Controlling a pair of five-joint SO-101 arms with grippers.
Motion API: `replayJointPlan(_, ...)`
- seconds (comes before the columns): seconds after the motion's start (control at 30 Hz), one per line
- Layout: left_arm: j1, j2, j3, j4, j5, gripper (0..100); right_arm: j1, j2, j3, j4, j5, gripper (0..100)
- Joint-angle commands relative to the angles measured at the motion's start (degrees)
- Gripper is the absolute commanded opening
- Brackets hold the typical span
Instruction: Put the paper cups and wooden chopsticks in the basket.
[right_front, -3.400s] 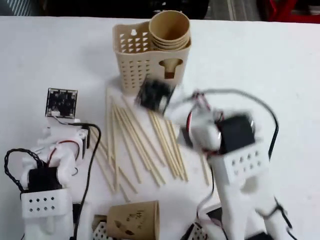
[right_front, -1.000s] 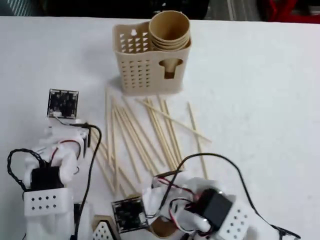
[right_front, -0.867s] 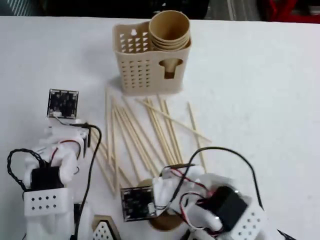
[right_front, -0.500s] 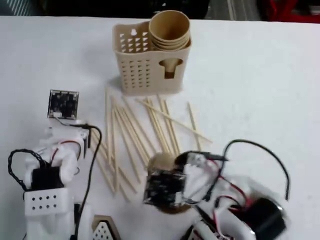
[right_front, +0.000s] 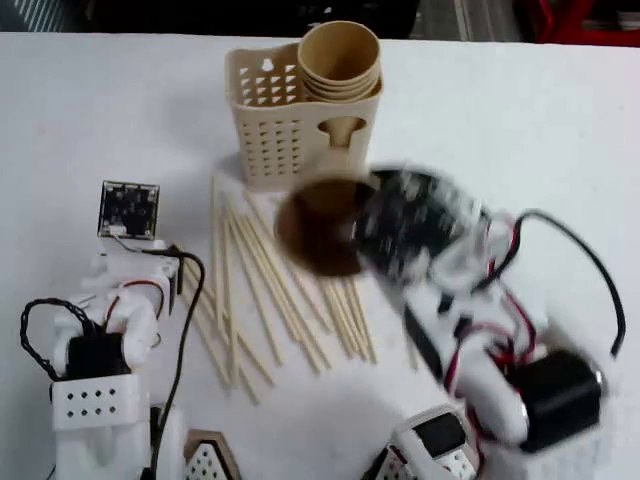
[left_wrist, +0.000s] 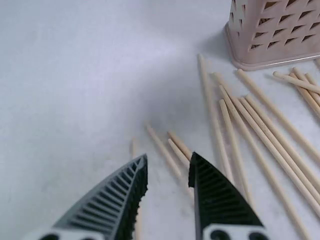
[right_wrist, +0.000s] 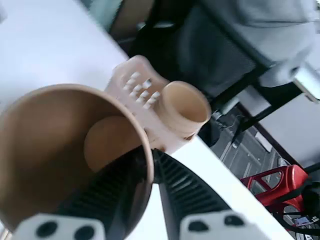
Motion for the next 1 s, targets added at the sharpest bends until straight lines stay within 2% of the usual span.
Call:
replayJointPlan(0.0,-0.57,-0.92,-0.26,-1.41,0.70,15,3.38,8.48,-10.46,-4.18,-3.34,2.0)
replayJointPlan(0.2,-0.57,-0.92,-0.26,-1.41,0.70,15,5.76,23.43,-24.53,-4.62,-4.22,2.0)
replayJointPlan(0.4,-0.57,-0.92,-0.26,-1.41,0.70,15,9.10,37.85,-37.45,-4.62,-10.20,2.1)
replayJointPlan(0.67,-0.57,-0.92,-0.26,-1.41,0.62,15,9.10,54.90,-55.12,-4.35,-16.09,2.1)
replayJointPlan(0.97,-0.57,-0.92,-0.26,-1.41,0.53,15,10.59,62.81,-60.57,-2.07,-23.38,2.2)
